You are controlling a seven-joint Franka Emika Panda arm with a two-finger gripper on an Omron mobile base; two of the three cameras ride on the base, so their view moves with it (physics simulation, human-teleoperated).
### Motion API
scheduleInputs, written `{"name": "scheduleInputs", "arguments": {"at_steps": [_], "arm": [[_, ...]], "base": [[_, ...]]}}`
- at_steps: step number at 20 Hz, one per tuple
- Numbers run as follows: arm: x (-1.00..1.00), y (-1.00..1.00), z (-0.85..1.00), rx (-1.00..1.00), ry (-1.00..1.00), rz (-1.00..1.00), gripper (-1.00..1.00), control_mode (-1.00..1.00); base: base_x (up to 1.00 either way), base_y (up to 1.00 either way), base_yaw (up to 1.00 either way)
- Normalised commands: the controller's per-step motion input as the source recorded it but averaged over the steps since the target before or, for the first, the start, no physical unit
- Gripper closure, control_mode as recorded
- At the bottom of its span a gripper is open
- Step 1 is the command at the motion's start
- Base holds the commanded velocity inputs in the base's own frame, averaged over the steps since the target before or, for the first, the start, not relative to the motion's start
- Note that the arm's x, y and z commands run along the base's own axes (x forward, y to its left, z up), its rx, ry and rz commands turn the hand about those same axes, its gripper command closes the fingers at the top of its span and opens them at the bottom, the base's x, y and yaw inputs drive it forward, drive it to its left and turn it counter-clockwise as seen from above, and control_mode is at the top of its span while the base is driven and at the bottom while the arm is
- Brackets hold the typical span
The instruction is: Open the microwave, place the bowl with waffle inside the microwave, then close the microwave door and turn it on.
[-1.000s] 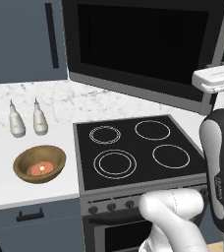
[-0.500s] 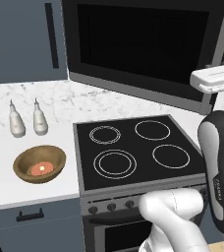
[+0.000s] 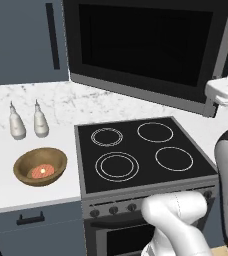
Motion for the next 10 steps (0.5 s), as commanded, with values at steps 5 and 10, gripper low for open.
{"name": "scheduleInputs", "arguments": {"at_steps": [5, 10], "arm": [[-0.18, -0.96, 0.0, 0.04, 0.0, 0.23, -1.0, -1.0], [0.51, -0.71, -0.16, 0.09, 0.0, 0.56, -1.0, -1.0]], "base": [[0.0, 0.0, 0.0], [0.0, 0.0, 0.0]]}}
